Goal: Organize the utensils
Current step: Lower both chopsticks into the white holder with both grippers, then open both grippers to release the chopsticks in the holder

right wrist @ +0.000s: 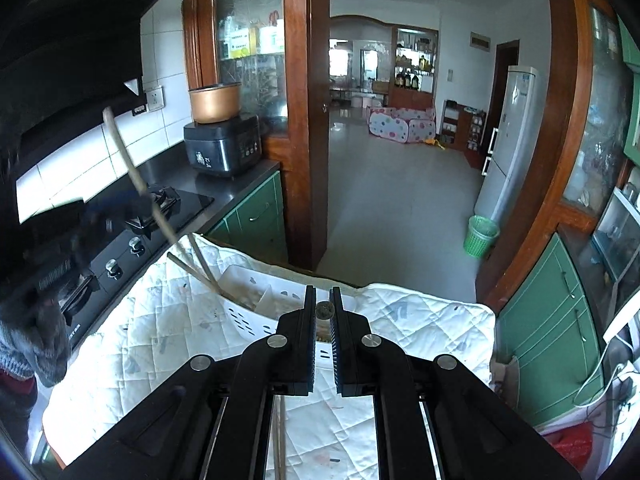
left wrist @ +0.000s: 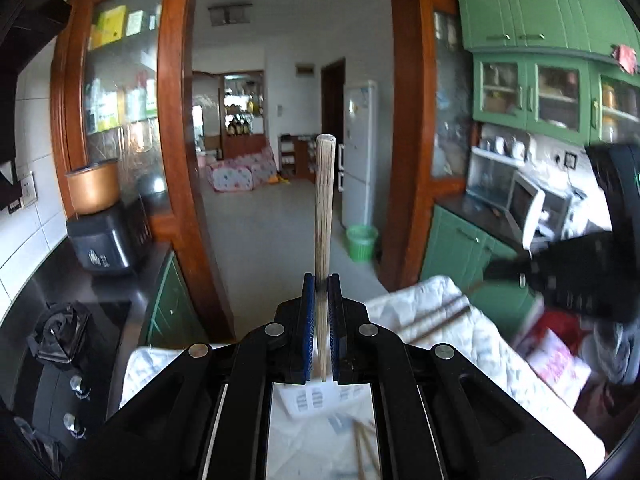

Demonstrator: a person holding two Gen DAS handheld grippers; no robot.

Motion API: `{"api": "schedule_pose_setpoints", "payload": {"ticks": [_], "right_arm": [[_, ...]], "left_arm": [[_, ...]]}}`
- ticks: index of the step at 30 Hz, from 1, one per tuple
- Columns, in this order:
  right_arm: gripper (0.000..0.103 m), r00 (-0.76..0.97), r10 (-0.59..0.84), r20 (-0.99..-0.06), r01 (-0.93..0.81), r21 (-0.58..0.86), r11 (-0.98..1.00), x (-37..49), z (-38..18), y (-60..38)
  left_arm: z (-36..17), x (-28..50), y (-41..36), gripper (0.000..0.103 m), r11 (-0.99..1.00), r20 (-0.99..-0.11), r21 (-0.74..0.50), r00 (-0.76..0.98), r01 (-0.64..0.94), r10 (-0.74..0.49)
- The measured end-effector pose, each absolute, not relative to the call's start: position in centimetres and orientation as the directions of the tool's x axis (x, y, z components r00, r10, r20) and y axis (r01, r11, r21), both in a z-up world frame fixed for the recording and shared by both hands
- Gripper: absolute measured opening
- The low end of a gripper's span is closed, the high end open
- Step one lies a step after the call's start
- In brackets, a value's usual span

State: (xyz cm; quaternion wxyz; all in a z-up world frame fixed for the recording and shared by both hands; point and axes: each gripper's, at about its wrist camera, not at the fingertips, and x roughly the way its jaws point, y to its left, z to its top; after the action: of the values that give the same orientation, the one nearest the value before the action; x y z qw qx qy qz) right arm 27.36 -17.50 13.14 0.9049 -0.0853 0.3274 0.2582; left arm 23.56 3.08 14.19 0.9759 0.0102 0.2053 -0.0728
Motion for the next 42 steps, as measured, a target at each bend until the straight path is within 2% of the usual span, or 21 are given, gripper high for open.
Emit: {"api": "schedule_pose_setpoints", "payload": {"ticks": [3, 8, 15, 25, 33, 35, 36, 37, 42], "right_arm": [[0.007, 0.642, 0.405, -0.651, -0.522, 0.016, 0.853, 28.2, 12.4, -17.0], [0.007, 0.614, 0.405, -0.678, -0.519, 0.04, 0.854, 29.2, 10.9, -16.4], [0.007, 0.582, 0.394, -0.712, -0.503, 0.066, 0.862, 30.7, 8.5, -15.8], [0.007, 0.571, 0.411, -0.711, -0.484, 0.112, 0.868, 31.3, 6.6, -16.1], [0.021, 0.639, 0.419, -0.646, -0.474, 0.098, 0.875, 28.6, 8.5, -17.6], [0.025, 0.66, 0.426, -0.619, -0.48, 0.088, 0.873, 27.1, 8.9, -18.2], [0.025, 0.665, 0.435, -0.607, -0.486, 0.091, 0.869, 26.1, 8.9, -18.6], [0.025, 0.669, 0.439, -0.599, -0.488, 0.092, 0.868, 25.3, 8.8, -18.9], [0.025, 0.661, 0.452, -0.598, -0.504, 0.092, 0.859, 21.1, 5.9, -20.2]], "left_arm": [[14.3, 24.8, 3.0, 0.005, 0.994, -0.383, 0.019, 0.92, 0.104, -0.089], [11.7, 27.5, 3.4, 0.005, 0.997, -0.446, 0.005, 0.892, 0.075, -0.065], [7.7, 28.9, 4.3, 0.005, 0.997, -0.528, -0.028, 0.846, 0.073, -0.077], [6.4, 28.3, 4.2, 0.008, 0.996, -0.545, -0.031, 0.834, 0.087, -0.09], [8.0, 25.4, 4.0, 0.01, 0.995, -0.511, -0.05, 0.853, 0.092, -0.105], [8.2, 23.6, 4.0, 0.014, 0.993, -0.499, -0.063, 0.858, 0.103, -0.12], [8.1, 22.9, 4.0, 0.024, 0.992, -0.497, -0.067, 0.859, 0.107, -0.126], [7.9, 21.9, 4.0, 0.03, 0.992, -0.493, -0.068, 0.861, 0.108, -0.128], [5.9, 18.2, 3.9, 0.03, 0.989, -0.512, -0.087, 0.846, 0.121, -0.149]]}}
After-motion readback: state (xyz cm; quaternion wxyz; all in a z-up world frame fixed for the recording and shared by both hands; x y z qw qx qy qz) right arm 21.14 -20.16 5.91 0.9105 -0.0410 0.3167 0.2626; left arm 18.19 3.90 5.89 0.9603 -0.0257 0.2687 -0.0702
